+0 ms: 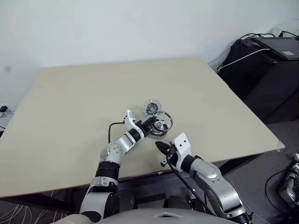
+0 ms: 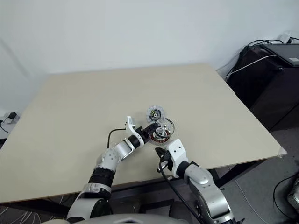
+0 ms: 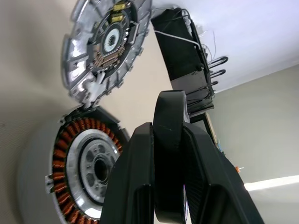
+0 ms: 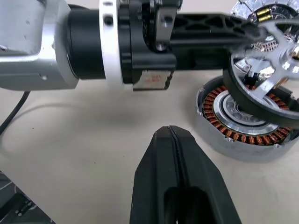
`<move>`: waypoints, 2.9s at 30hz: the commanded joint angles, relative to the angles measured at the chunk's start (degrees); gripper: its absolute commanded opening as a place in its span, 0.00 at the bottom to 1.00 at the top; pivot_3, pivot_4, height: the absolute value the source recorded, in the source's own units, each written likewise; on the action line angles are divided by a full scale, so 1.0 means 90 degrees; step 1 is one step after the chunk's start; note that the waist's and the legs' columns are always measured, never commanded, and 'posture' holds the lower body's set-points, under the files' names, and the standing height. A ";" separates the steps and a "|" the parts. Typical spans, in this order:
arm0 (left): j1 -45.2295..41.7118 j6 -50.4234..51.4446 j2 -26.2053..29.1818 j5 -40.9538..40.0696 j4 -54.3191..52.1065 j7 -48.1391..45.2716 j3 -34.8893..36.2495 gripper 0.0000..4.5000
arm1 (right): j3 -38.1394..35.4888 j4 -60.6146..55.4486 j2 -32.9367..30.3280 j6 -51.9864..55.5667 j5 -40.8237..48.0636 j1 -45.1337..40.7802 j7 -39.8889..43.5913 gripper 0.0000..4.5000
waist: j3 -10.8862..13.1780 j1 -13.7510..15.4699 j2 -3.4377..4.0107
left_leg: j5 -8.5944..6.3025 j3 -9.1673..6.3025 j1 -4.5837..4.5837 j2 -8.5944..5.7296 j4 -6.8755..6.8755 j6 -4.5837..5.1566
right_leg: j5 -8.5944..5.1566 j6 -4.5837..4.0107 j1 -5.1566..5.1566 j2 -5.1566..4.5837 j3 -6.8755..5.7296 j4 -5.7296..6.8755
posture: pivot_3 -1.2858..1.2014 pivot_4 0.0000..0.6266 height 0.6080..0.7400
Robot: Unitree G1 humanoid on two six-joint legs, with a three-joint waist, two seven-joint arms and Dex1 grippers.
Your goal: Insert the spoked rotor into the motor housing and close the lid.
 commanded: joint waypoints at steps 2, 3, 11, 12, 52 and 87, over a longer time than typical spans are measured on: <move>0.0245 -0.0041 -0.0521 0.0101 -0.0096 -0.0044 -0.0129 0.13 | -0.0107 -0.0250 -0.0006 -0.0096 0.0059 -0.0039 -0.0038 0.00 | 0.0000 0.0000 0.0000 | 0.0000 0.0000 0.0000 0.0000 0.0000 0.0000 | 0.0000 0.0002 0.0000 0.0000 0.0000 0.0000 | 0.52 0.00 1.00; 0.0274 -0.0033 -0.0511 0.0132 -0.0102 -0.0022 -0.0126 0.13 | -0.0102 -0.0257 -0.0008 -0.0095 0.0063 -0.0034 -0.0046 0.00 | 0.0000 0.0000 0.0000 | 0.0000 0.0000 0.0000 0.0000 0.0000 0.0000 | -0.0001 0.0002 0.0000 0.0000 0.0000 0.0000 | 0.52 0.00 1.00; 0.0370 -0.0009 -0.0475 0.0361 -0.0037 0.0152 -0.0083 0.13 | -0.0079 -0.0246 0.0003 -0.0102 0.0067 -0.0053 -0.0060 0.00 | 0.0000 0.0001 0.0000 | 0.0000 0.0000 0.0000 0.0000 0.0000 0.0000 | 0.0001 -0.0001 0.0000 0.0001 0.0000 0.0000 | 0.52 0.00 1.00; 0.0376 0.0001 -0.0478 0.0383 -0.0035 0.0166 -0.0085 0.13 | -0.0081 -0.0250 0.0001 -0.0104 0.0067 -0.0050 -0.0060 0.00 | 0.0000 0.0001 0.0000 | 0.0000 0.0000 0.0000 0.0000 0.0000 0.0000 | 0.0001 0.0000 0.0000 0.0001 0.0000 0.0000 | 0.52 0.00 1.00; 0.2835 -0.5642 0.1918 0.3814 -0.2368 -0.0796 -0.1302 0.72 | -0.0143 0.0861 0.0334 -0.0322 -0.0293 -0.0954 -0.0429 0.00 | -0.0017 0.0029 0.0042 | -0.0001 0.0036 0.0010 0.0027 -0.0006 -0.0003 | 0.0021 -0.0031 -0.0006 0.0026 0.0031 -0.0004 | 0.52 0.00 1.00; 0.4146 -0.4968 0.2415 0.3282 -0.3363 -0.1799 -0.1877 0.01 | 0.0100 0.3554 0.0504 -0.0324 -0.1082 -0.3376 0.0181 0.00 | -0.0025 -0.0095 0.0127 | -0.0002 0.0043 0.0036 0.0044 -0.0008 -0.0005 | 0.0027 -0.0046 0.0000 0.0051 0.0045 0.0009 | 0.52 0.00 1.00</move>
